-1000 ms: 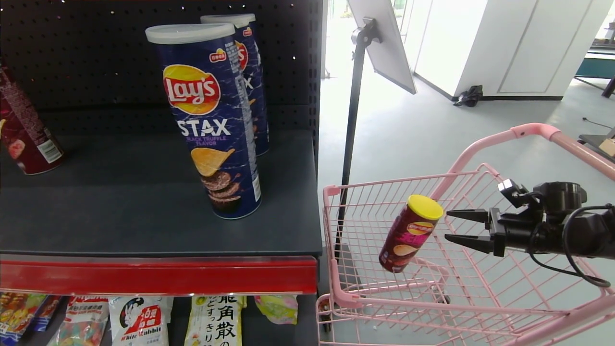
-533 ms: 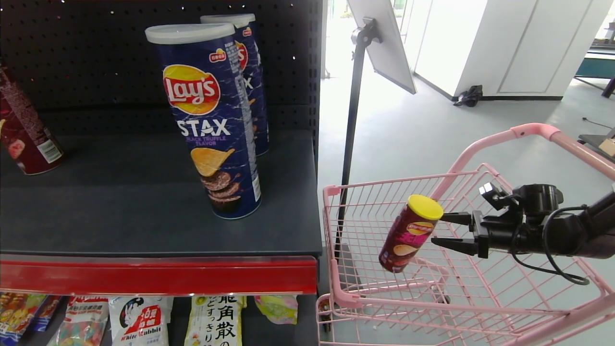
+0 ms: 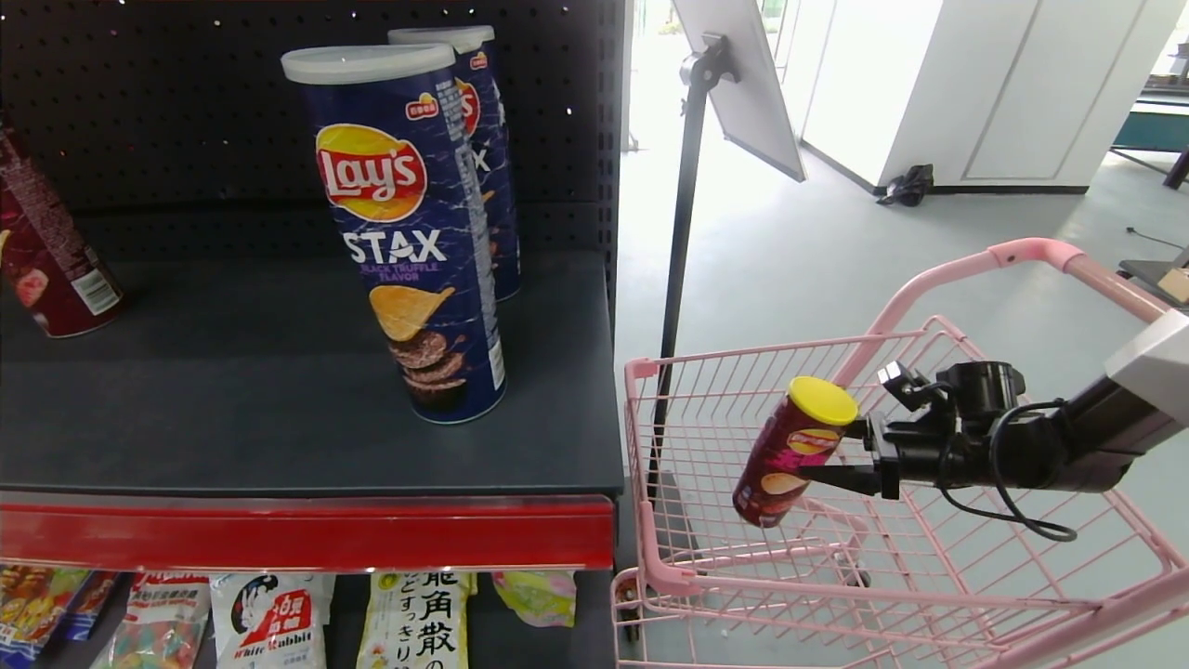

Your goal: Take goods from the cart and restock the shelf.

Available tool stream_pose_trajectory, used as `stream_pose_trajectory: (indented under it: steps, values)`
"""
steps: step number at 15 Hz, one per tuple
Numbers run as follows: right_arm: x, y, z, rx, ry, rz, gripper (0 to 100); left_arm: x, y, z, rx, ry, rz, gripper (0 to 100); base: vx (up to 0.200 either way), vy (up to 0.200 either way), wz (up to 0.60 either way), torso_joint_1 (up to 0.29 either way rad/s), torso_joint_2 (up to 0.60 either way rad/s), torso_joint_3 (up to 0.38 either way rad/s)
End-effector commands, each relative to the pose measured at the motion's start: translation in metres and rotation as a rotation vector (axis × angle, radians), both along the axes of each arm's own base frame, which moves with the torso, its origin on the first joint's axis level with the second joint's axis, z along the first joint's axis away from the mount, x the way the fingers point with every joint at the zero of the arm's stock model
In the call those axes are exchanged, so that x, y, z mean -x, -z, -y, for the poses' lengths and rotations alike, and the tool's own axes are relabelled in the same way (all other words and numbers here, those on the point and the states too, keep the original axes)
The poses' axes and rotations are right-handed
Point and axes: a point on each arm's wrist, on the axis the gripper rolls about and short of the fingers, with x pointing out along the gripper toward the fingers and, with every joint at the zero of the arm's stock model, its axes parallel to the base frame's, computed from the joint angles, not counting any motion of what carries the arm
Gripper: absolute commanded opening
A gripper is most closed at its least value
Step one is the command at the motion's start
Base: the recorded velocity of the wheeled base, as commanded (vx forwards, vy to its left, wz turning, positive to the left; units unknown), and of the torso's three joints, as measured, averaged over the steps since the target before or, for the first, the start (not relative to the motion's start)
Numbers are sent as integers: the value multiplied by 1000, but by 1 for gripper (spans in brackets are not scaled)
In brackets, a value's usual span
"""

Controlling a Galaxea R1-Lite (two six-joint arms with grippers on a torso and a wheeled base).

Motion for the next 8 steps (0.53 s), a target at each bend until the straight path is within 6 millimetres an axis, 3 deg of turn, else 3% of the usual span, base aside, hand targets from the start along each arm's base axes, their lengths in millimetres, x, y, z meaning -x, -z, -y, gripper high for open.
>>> stream_pose_trajectory:
  steps: [1, 5, 6, 8]
  values:
    - [-1, 1, -18, -9, -54, -1, 100, 0, 0, 0, 1, -1, -1, 100, 0, 0, 0, 0, 0, 0]
    - [-7, -5, -49, -10, -133, 26, 100, 0, 0, 0, 1, -1, -1, 100, 0, 0, 0, 0, 0, 0]
    - [-8, -6, -56, -10, -149, 26, 0, 0, 0, 0, 1, -1, -1, 100, 0, 0, 0, 0, 0, 0]
    - [-7, -8, -62, -13, -161, 21, 0, 0, 0, 0, 1, -1, -1, 100, 0, 0, 0, 0, 0, 0]
